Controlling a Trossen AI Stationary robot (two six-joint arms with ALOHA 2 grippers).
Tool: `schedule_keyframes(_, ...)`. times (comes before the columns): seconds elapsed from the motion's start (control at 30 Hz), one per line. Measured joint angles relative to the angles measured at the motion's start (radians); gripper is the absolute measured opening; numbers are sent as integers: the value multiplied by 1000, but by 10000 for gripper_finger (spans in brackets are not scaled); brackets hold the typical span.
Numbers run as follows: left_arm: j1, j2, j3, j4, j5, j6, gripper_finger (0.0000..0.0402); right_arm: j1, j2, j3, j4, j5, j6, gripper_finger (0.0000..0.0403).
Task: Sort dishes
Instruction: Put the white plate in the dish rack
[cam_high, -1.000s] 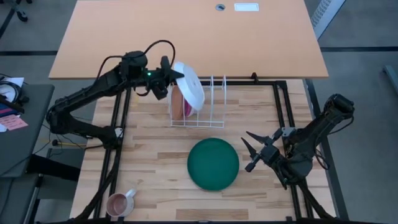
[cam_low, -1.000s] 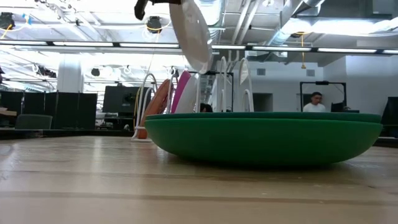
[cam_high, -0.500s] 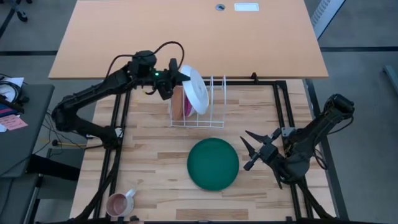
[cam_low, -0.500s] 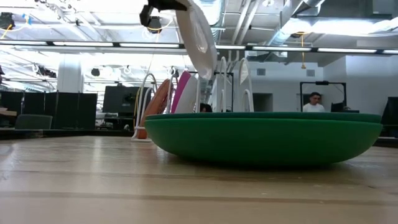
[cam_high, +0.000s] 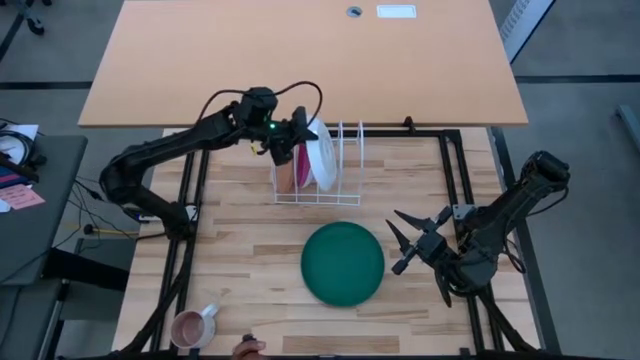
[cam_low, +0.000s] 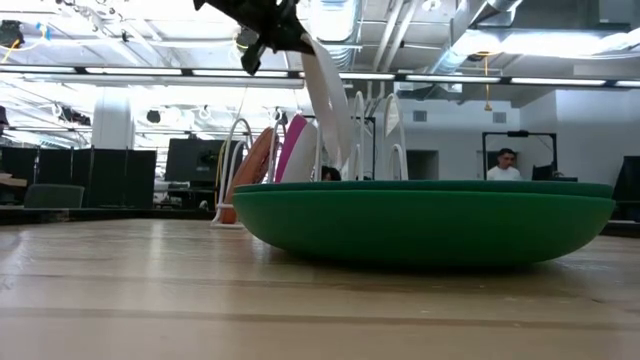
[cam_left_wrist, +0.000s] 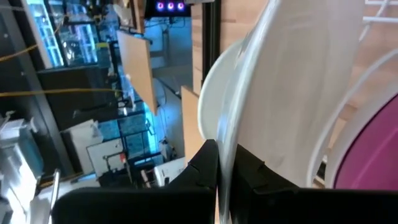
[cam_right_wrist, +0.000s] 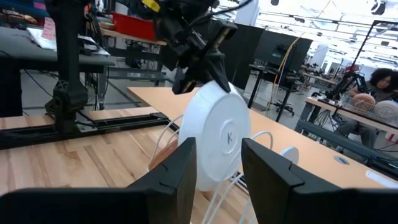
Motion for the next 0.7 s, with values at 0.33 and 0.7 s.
schedule_keyframes(0.33, 5, 24, 0, 0, 91, 6, 1, -5, 0, 0, -13, 0, -1, 133)
schedule_keyframes(0.7, 9, 85, 0, 0, 94, 8, 5, -12, 0, 0, -19, 0, 6, 133)
